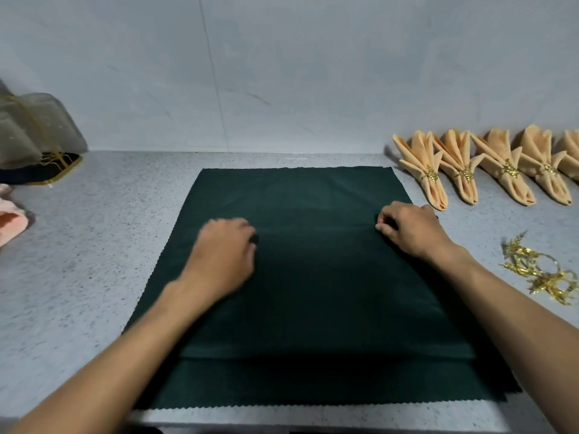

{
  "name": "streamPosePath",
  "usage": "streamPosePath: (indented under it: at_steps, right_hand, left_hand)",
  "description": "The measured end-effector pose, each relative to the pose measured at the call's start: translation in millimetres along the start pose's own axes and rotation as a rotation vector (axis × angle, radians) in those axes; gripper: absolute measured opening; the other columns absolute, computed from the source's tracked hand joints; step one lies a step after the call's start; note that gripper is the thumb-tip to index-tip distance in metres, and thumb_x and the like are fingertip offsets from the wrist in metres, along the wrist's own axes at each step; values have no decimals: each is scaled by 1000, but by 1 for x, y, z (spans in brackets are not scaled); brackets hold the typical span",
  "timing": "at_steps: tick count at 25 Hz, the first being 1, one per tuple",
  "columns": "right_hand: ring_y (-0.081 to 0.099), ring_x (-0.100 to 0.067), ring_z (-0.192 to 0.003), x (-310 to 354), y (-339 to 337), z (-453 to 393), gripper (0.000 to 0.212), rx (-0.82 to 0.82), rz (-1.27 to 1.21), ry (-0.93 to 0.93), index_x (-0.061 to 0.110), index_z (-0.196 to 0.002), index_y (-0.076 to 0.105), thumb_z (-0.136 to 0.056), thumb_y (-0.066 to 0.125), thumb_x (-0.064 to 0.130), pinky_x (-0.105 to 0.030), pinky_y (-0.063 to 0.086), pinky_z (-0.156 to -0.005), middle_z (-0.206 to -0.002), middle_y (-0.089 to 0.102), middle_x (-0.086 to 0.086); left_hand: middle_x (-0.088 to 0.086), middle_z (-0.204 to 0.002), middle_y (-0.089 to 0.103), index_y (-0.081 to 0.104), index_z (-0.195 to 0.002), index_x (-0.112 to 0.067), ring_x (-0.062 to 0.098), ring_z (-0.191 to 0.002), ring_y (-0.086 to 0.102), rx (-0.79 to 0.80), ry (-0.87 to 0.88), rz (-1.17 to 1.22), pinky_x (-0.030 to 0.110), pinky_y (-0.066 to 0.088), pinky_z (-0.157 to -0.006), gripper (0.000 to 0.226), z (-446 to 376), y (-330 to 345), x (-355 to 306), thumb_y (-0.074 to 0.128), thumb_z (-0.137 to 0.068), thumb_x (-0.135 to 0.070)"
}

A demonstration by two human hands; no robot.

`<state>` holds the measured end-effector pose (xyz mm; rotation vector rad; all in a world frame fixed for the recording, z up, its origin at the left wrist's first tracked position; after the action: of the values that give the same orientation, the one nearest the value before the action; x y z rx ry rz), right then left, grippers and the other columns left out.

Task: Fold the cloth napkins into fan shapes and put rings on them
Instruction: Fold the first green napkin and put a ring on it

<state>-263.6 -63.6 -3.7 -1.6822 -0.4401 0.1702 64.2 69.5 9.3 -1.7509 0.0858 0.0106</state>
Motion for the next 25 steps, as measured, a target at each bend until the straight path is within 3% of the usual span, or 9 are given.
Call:
streamPosePath:
  at_steps: [2,4,7,8,10,13,17,21,25]
  right_hand:
    - [57,-27,-103,9,-7,9,16,7,73,81,22,-102,61,-95,57,35,-40,31,-87,-105,61,0]
    - [54,-33,-109,42,-13,28,26,-80,150,227,15,-112,56,-93,56,33,-46,34,-94,-115,61,-7]
    - [58,-38,-111,141,-1,90,32,-221,-129,118,9,-116,59,-90,49,24,-50,45,-96,-120,62,-13]
    - [48,-35,-130,172,8,116,41,-107,-232,57,11,-131,54,-97,40,29,-49,37,-109,-140,52,-10]
    - [4,-20,-152,203,21,148,61,169,-261,44,23,-156,21,-103,5,48,-40,2,-123,-164,10,1]
    - [-15,-18,-151,175,34,161,73,163,-101,68,30,-157,0,-92,-16,58,-42,-11,-121,-165,-9,4]
    - [-2,-21,-152,107,32,190,73,25,21,264,31,-157,3,-91,-11,58,-44,0,-121,-165,-1,4]
    - [-6,-20,-152,47,15,216,66,145,86,415,26,-157,-8,-95,-13,50,-41,4,-123,-165,-9,1]
    - [-7,-23,-152,58,8,217,66,135,85,454,20,-158,-1,-99,-7,48,-44,3,-123,-165,-6,-6]
  left_hand:
    - [7,-139,54,64,-121,-14,31,-125,52,116,7,175,47,37,-108,54,38,-1,-48,29,-93,-46]
    - [0,-161,22,39,-147,-20,22,-147,21,266,-63,217,45,17,-120,53,70,4,-75,27,-102,-47]
    - [-4,-165,-7,5,-157,-22,18,-151,-6,307,-102,118,45,4,-122,67,94,23,-83,6,-98,-53]
    - [-2,-165,-9,0,-157,-21,21,-151,-8,262,-75,72,46,3,-121,75,98,32,-81,-4,-89,-53]
    - [2,-165,-7,1,-158,-19,26,-151,-5,214,-40,-4,47,4,-120,84,102,40,-78,-9,-81,-51]
    - [-3,-164,-9,-2,-157,-28,25,-151,-11,207,-87,65,45,-2,-121,85,106,44,-78,-18,-78,-56]
    - [-3,-164,-16,-13,-154,-39,30,-149,-16,224,-228,7,47,-3,-121,72,122,32,-49,-8,-89,-70]
    - [6,-163,-18,-16,-153,-39,35,-148,-18,284,-408,-8,46,-4,-122,70,149,19,-19,3,-92,-67]
    - [7,-162,-19,-16,-153,-39,35,-148,-19,271,-419,13,46,-6,-122,69,154,20,-17,6,-94,-67]
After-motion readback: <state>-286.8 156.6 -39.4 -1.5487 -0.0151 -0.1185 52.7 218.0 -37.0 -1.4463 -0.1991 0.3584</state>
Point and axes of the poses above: each hand's wrist, its own z-axis away from the middle knuckle, its own y-axis out of the palm, x = y × z, the point moved 1 cm from there along -z, towards the middle knuckle
